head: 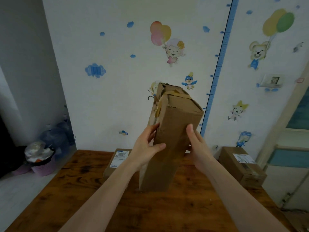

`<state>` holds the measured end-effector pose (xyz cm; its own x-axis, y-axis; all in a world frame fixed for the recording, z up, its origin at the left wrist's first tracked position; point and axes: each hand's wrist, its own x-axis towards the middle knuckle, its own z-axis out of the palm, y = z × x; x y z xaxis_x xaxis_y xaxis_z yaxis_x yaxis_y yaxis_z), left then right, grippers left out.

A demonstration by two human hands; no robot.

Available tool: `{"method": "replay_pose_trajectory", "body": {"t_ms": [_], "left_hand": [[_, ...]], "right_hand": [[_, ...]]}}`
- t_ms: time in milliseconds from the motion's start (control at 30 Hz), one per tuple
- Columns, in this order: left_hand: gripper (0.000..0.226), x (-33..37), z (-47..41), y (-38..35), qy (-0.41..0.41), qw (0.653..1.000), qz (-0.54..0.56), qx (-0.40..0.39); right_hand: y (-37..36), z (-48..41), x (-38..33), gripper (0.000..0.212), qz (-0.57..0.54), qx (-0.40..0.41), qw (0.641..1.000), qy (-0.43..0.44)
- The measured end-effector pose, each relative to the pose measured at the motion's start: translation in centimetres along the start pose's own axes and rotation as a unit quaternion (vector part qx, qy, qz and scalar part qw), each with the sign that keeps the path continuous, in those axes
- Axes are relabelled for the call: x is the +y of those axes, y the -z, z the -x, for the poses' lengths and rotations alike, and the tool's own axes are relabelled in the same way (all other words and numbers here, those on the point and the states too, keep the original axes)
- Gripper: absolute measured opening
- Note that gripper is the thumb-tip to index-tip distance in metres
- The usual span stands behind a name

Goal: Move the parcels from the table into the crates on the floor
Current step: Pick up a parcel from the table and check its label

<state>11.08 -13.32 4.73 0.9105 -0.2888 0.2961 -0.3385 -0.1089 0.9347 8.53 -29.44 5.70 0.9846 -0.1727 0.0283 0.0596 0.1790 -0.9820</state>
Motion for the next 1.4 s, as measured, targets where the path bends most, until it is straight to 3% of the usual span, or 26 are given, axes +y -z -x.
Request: {"method": "replay_pose_trajectory", "body": {"t_ms": [67,133,233,267,333,400,433,533,667,767,933,1100,1200,1400], "left_hand": [[0.055,0.6,-0.1,0.1,0.028,0.998,0.048,-0.001],[0.07,1.3,-0.2,0.3,0.079,0.993,0.088,0.01],[0.086,1.7,-0.8,0.6,0.177,0.974,0.135,0.034],[0.082,1.7,-0.9,0.7,0.2,0.969,0.142,0.038],[0.064,1.3,-0.8,0.8,0.221,0.963,0.153,0.032],[0.045,0.7,-0.4,0.6,0.216,0.964,0.156,0.018],[0.038,0.4,-0.1,0.4,0.211,0.965,0.158,0.008],[0.032,0.1,-0.1,0.0,0.204,0.963,0.176,0.004],[0.046,0.3,-0.3,-0.4,0.212,0.961,0.161,0.07],[0.047,-0.6,0.2,-0.8,0.2,0.968,0.123,0.091],[0.049,-1.5,0.7,-0.6,0.15,0.97,0.168,0.092],[0.052,-1.5,0.8,-1.2,0.106,0.98,0.128,0.105],[0.055,-2.1,1.0,-0.9,0.099,0.983,0.103,0.112],[0.049,-2.4,1.7,0.1,0.048,0.997,0.049,0.027]], "right_hand": [[0.1,0.1,0.4,0.042,0.045,0.006,0.999,0.031],[0.3,0.3,0.9,0.015,0.084,0.021,0.995,0.059],[0.6,0.8,1.7,0.006,0.136,0.017,0.987,0.08],[0.7,0.9,1.9,0.007,0.14,0.01,0.987,0.076],[0.7,0.9,1.8,0.039,0.127,-0.001,0.991,0.048],[0.6,0.3,1.0,0.075,0.058,0.009,0.997,-0.044],[0.8,-0.1,0.6,0.083,0.022,0.011,0.996,-0.084],[0.8,-0.2,0.5,0.079,0.003,-0.002,0.993,-0.122],[0.5,-0.1,1.1,0.071,-0.006,0.008,0.99,-0.138],[0.0,0.3,1.6,0.058,0.005,0.008,0.993,-0.119],[-0.2,0.5,1.9,0.054,0.006,-0.019,0.996,-0.083],[-0.9,0.4,1.6,0.031,-0.012,0.015,0.997,-0.069],[-0.8,0.7,2.4,0.034,0.004,0.023,0.998,-0.067],[-0.6,-0.4,-0.1,0.067,-0.041,0.018,0.994,-0.099]]}}
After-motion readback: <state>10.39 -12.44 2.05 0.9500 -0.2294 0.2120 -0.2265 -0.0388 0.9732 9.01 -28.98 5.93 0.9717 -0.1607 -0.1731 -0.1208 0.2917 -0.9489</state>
